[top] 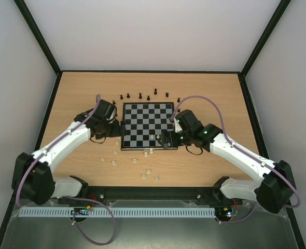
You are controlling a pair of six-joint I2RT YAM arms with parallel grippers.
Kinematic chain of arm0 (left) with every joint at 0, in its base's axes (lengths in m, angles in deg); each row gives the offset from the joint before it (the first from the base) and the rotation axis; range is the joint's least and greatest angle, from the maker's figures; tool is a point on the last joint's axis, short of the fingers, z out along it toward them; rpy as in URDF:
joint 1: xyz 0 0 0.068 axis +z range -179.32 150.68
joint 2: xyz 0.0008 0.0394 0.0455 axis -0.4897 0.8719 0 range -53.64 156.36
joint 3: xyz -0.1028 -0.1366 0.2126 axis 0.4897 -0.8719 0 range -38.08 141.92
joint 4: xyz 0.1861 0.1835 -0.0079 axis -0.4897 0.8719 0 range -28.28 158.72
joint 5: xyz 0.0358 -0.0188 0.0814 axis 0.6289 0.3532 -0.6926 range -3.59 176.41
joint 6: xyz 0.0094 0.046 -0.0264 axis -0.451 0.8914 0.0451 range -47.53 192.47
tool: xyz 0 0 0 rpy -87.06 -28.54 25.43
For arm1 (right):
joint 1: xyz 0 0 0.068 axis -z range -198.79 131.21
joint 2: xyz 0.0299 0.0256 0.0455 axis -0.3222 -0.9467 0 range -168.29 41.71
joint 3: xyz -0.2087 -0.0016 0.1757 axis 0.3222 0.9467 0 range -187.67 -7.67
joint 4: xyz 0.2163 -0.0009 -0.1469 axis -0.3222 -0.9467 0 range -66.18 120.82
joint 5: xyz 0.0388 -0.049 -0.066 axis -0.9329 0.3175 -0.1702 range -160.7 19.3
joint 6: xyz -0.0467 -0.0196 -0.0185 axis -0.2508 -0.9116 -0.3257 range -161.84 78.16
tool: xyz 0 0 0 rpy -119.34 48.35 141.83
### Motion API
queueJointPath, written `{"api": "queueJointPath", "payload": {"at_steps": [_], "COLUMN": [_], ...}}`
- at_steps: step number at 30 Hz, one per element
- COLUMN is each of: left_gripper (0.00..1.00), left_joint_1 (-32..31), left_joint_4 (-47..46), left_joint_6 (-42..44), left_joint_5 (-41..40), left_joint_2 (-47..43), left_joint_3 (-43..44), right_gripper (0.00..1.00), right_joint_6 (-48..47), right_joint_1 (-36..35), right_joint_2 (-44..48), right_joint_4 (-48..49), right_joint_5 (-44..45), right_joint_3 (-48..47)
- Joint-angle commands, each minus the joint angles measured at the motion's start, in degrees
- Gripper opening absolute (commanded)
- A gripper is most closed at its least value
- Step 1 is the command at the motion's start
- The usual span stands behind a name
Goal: Set up the chess pieces on the board
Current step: Pick up the chess piece at the center of the board.
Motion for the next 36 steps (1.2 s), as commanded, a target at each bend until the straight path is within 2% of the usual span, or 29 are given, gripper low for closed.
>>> {"api": "queueJointPath", "payload": {"at_steps": [1, 4, 8, 19, 27, 36], "left_gripper": [0.99, 0.98, 0.91, 0.55, 0.37, 0.32], "left_joint_1": [0.1, 0.1, 0.4, 0.6, 0.6, 0.6], "left_joint_4": [7.4, 7.5, 6.1, 1.6, 0.6, -1.0], "left_joint_6": [3.5, 4.2, 5.1, 7.0, 7.0, 6.7], "left_joint_5": [-4.2, -5.9, -7.6, -6.2, -6.8, -7.5], "left_joint_2": [5.8, 9.0, 12.4, 20.1, 22.7, 25.7], "left_joint_3": [4.9, 6.9, 7.0, 6.8, 8.3, 8.5], "right_gripper": [1.0, 0.98, 0.95, 0.88, 0.87, 0.86], "right_joint_6": [-0.9, -0.9, -0.9, -1.1, -1.1, -1.1], "right_joint_1": [0.1, 0.1, 0.0, -0.2, -0.3, -0.6], "right_joint_2": [2.5, 2.8, 3.2, 2.4, 2.2, 2.3], "right_joint_4": [0.9, 1.1, 1.3, 1.8, 1.8, 1.8], "right_joint_5": [-3.6, -4.5, -4.9, -5.7, -6.0, -6.3], "right_joint_3": [0.7, 1.1, 1.4, 1.6, 1.8, 1.9]}}
